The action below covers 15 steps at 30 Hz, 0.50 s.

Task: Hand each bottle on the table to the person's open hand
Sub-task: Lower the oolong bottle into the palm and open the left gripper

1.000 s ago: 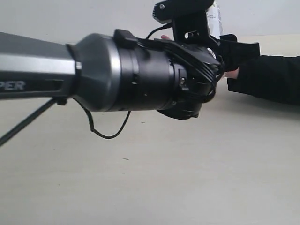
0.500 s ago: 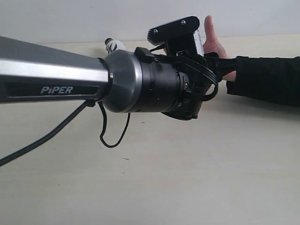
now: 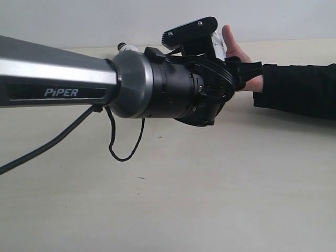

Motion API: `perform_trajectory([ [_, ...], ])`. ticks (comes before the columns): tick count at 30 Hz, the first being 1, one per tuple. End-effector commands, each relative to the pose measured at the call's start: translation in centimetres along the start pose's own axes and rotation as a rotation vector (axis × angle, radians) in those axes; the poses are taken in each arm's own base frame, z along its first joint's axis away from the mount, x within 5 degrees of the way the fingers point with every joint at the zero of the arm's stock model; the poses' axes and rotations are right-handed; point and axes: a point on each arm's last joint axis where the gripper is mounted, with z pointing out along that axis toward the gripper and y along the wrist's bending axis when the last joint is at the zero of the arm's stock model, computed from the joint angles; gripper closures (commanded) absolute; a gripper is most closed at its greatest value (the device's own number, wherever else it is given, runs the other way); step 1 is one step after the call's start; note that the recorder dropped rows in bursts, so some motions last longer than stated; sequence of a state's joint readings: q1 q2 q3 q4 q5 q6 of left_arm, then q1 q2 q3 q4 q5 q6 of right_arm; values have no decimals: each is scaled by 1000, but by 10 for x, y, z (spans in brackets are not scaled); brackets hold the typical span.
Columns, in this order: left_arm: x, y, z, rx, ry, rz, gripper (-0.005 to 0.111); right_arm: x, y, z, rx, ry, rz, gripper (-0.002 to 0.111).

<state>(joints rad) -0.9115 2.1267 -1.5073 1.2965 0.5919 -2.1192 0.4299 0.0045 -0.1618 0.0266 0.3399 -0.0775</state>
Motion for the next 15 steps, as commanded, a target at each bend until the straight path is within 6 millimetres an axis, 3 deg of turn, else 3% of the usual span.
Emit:
perform_trajectory([
  [1,-2,0,2,2,-5,4,91,0,0,0,0,-12,-2,108],
  [7,-1,-3,1,30,11,29,51,0,0,0,-1,-12,1,108],
  [15,-2,-4,0,44,14,26,38,0,0,0,-1,-12,1,108],
])
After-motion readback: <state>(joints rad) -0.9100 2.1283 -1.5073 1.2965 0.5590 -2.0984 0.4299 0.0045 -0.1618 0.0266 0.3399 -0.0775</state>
